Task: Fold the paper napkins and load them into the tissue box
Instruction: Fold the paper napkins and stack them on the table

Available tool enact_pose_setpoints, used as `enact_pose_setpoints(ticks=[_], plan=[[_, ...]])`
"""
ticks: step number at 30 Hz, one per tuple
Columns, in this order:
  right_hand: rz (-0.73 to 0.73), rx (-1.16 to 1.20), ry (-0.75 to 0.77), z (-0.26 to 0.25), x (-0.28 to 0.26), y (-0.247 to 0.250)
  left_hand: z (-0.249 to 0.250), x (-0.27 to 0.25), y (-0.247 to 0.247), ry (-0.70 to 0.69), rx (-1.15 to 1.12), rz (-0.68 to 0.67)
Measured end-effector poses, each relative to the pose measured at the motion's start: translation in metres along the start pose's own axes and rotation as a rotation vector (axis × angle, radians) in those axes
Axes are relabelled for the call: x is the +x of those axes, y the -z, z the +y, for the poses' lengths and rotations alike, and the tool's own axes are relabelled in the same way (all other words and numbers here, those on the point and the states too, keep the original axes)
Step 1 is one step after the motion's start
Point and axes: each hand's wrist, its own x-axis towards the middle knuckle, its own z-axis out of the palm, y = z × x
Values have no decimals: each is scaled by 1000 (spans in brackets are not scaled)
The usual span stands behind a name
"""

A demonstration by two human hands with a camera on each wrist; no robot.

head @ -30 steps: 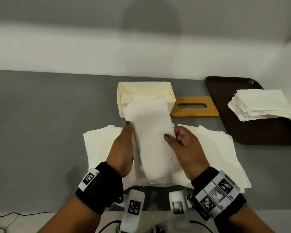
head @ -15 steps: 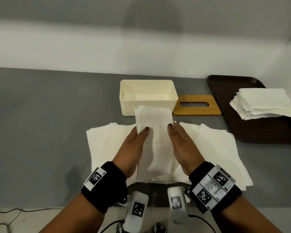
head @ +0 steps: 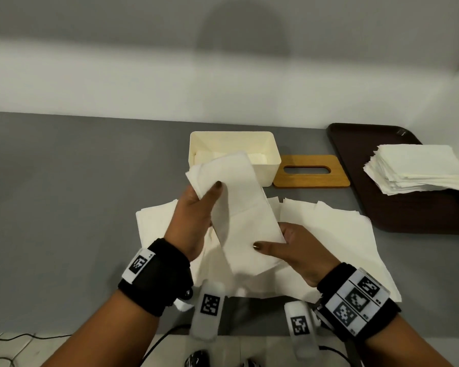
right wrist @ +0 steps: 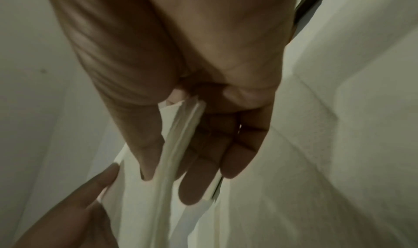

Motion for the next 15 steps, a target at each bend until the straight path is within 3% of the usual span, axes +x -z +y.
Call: enact_pose_setpoints(ticks=[4, 7, 11, 15], plan=[[124, 68, -12, -9, 10, 28, 10, 19, 25, 27, 177, 10], [165, 205, 15, -15, 19, 45, 12, 24, 35, 103, 265, -77], [121, 245, 69, -28, 40, 58, 12, 39, 36, 91, 162, -1], [225, 306, 111, -47, 71, 67, 16, 64, 33, 88, 100, 77]])
